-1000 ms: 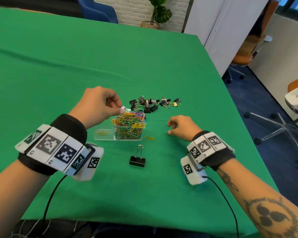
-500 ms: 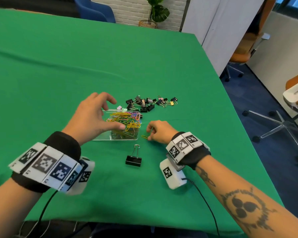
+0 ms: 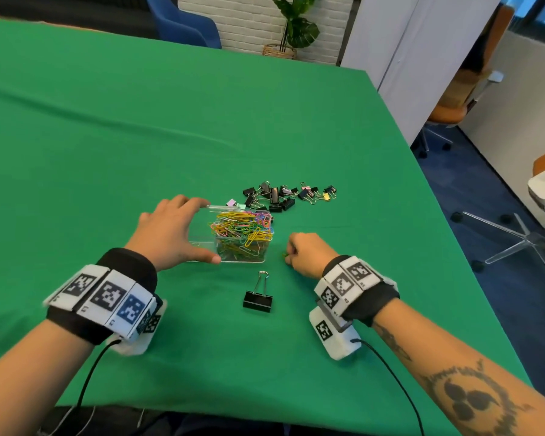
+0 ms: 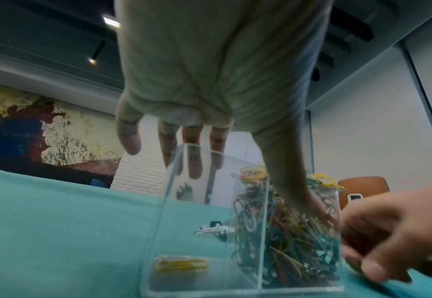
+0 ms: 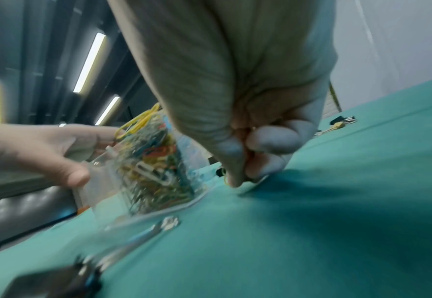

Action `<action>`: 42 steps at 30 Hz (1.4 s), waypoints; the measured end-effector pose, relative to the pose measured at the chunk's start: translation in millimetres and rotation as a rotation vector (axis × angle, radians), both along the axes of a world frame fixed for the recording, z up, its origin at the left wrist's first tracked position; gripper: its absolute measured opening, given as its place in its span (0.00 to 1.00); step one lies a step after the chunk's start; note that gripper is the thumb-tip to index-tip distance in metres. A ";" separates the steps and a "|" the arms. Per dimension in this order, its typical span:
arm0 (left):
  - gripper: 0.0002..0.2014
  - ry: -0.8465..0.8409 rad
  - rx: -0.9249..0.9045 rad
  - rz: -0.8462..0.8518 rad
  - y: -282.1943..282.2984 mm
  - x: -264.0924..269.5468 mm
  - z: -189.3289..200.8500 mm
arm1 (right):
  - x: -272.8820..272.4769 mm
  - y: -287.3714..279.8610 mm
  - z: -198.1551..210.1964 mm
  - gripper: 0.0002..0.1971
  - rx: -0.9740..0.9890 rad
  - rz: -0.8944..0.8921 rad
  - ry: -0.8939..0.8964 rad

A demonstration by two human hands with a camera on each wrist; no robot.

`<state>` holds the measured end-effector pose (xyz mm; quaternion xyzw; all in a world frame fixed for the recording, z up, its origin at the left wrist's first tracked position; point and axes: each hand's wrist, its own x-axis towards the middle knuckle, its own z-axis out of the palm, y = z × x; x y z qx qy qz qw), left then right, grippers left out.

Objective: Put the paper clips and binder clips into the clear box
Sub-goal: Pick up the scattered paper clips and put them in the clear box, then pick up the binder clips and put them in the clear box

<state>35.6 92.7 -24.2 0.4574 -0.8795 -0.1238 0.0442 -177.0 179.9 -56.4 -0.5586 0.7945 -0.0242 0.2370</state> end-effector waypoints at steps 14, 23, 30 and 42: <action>0.39 0.142 0.034 -0.049 -6.8 -3.4 -11.4 | 39.7 -35.6 64.6 0.07 -0.404 0.192 -0.170; 0.38 0.145 0.051 -0.063 -8.1 -3.5 -8.9 | -4.7 -29.0 85.3 0.04 -0.664 -0.018 -0.237; 0.36 0.160 0.062 -0.070 -14.6 21.1 -10.3 | -62.5 -34.3 62.6 0.07 -0.407 -0.181 -0.182; 0.33 0.180 0.074 -0.009 -19.5 49.0 -13.1 | -26.1 -70.6 7.4 0.32 0.205 0.492 0.174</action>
